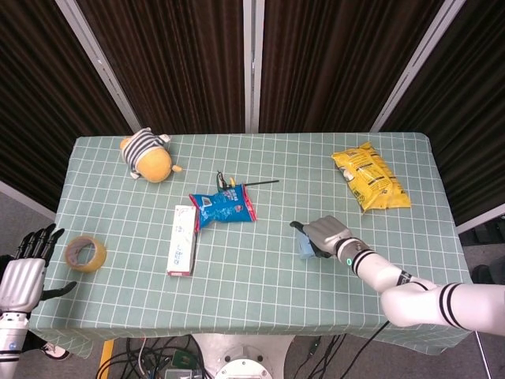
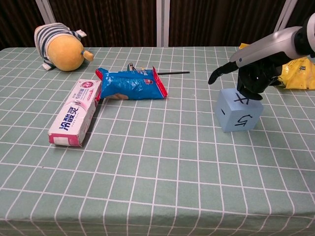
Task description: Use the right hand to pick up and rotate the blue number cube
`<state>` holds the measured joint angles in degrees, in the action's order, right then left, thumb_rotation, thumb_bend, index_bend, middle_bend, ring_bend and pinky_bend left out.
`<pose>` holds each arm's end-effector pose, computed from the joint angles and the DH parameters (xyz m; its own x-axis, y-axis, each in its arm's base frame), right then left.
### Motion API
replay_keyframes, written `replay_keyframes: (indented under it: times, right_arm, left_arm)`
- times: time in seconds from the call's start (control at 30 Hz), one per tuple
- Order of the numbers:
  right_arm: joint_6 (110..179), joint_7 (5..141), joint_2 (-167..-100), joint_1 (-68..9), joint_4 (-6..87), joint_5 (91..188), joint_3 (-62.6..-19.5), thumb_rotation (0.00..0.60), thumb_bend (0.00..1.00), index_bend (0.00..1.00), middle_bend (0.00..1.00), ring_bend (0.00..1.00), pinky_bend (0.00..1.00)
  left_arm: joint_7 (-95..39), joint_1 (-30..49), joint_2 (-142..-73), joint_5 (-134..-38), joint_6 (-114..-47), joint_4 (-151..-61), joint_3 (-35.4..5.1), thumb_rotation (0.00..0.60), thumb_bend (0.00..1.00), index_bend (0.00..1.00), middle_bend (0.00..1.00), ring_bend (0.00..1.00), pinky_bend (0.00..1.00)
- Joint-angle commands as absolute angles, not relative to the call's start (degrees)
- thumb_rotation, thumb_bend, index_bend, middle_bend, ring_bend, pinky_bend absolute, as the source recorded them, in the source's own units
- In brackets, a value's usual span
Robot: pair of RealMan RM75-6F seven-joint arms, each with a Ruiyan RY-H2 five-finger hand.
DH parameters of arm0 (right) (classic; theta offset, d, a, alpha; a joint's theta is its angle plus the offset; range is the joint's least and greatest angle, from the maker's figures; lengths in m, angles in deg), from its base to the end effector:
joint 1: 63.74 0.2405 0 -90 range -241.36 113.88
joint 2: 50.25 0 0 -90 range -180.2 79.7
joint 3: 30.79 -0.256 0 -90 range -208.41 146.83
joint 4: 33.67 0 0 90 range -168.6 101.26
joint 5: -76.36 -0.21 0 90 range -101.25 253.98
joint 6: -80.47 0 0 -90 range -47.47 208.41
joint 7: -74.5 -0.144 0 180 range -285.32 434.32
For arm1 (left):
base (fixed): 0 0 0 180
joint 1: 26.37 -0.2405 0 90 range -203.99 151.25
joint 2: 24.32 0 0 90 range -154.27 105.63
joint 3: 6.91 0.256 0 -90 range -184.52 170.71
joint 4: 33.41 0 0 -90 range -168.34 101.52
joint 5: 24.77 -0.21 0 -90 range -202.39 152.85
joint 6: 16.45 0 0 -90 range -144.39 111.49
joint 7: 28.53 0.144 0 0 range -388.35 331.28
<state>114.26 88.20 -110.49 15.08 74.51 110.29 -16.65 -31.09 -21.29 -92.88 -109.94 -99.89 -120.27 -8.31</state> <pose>-0.1061 -0.3398 0.0572 0.6012 -0.6305 0.4909 -0.7974 -0.4326 0.4208 -0.3277 0.1777 0.1365 0.3706 0.0530 0.9273 0.9284 0.0072 -0.3715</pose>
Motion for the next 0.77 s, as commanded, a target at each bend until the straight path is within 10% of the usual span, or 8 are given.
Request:
replay_keyframes:
  times: [0.03, 0.3, 0.33, 0.4, 0.47, 0.77]
  right_arm:
    - [126.2, 86.6, -106.2, 7.1, 79.9, 120.0, -18.5, 0.6, 1.0, 0.0, 0.96, 0.87, 0.74]
    - [167.9, 88.0, -105.5, -23.8, 80.0, 146.1, -10.6, 0.6, 0.95, 0.11, 0.9, 0.8, 0.72]
    - [170.9, 86.3, -106.9, -28.1, 76.4, 148.6, -9.4, 0.6, 0.86, 0.09, 0.82, 0.72, 0.67]
    - [174.2, 85.6, -109.8, -33.7, 69.9, 149.3, -9.0, 0.6, 0.31, 0.02, 0.3, 0.22, 0.26]
    - [179.6, 83.1, -114.8, -39.9, 62.2, 150.5, -10.9, 0.6, 0.04, 0.0, 0.02, 0.0, 0.02]
    - [181.8, 72.1, -121.8, -50.6, 47.6, 151.5, -17.1, 0.6, 0.0, 0.0, 0.0, 0.0, 0.0]
  left_arm:
    - [-30.7, -21.3, -92.6, -110.1, -100.2, -120.9, -8.4, 0.6, 0.0, 0.07, 0.0, 0.0, 0.01]
    - [-28.6, -21.9, -91.4, -110.6, -101.4, -123.9, -8.2, 0.6, 0.0, 0.07, 0.0, 0.0, 0.01]
    - [-28.4, -21.9, -91.3, -110.7, -101.4, -124.1, -8.2, 0.6, 0.0, 0.07, 0.0, 0.0, 0.01]
    - [-28.1, -21.9, -91.4, -110.9, -101.4, -124.3, -8.0, 0.6, 0.0, 0.07, 0.0, 0.0, 0.01]
    - [-27.8, -21.8, -91.4, -111.3, -101.4, -124.7, -7.9, 0.6, 0.0, 0.07, 0.0, 0.0, 0.01]
    - [-25.4, -21.6, -92.6, -113.1, -102.4, -126.1, -7.8, 0.6, 0.0, 0.07, 0.0, 0.0, 0.01]
